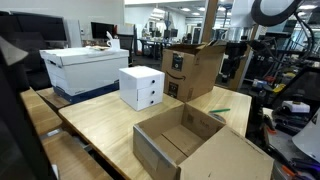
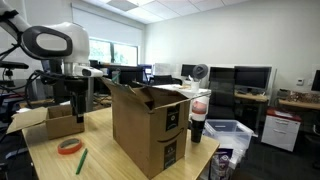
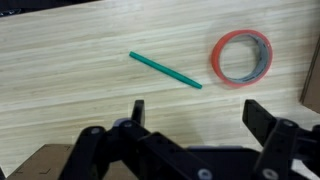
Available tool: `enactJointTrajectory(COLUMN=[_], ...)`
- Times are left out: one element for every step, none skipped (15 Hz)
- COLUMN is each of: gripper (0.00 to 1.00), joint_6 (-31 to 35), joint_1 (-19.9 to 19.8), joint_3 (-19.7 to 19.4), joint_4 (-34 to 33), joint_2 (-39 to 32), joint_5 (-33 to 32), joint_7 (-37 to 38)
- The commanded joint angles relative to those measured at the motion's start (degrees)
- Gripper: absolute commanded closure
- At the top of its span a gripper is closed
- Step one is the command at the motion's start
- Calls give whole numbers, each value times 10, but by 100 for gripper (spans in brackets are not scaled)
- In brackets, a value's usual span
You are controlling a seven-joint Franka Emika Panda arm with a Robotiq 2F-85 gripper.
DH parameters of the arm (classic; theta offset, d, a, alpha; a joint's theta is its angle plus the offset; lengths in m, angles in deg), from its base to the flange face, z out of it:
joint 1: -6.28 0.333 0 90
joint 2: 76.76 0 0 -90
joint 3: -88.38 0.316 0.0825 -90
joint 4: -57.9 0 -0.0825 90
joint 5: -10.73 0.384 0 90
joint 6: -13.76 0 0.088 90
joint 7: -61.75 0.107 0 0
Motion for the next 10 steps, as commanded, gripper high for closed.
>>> enactJointTrajectory(gripper=[0, 0, 0, 0, 0, 0, 0, 0, 0, 0], joint_6=[-2, -3, -3, -3, -3, 4, 12, 29, 33, 38], joint_1=[0, 0, 0, 0, 0, -2, -2, -2, -2, -2], joint_3=[0, 0, 0, 0, 0, 2, 6, 10, 11, 13], joint_4=[-1, -1, -1, -1, -1, -1, -1, -2, -2, -2], joint_2=[1, 1, 1, 1, 1, -4, -12, -30, -34, -43], joint_5=[0, 0, 0, 0, 0, -1, -2, -1, 0, 0], joint_7=[0, 0, 0, 0, 0, 10, 19, 35, 41, 51])
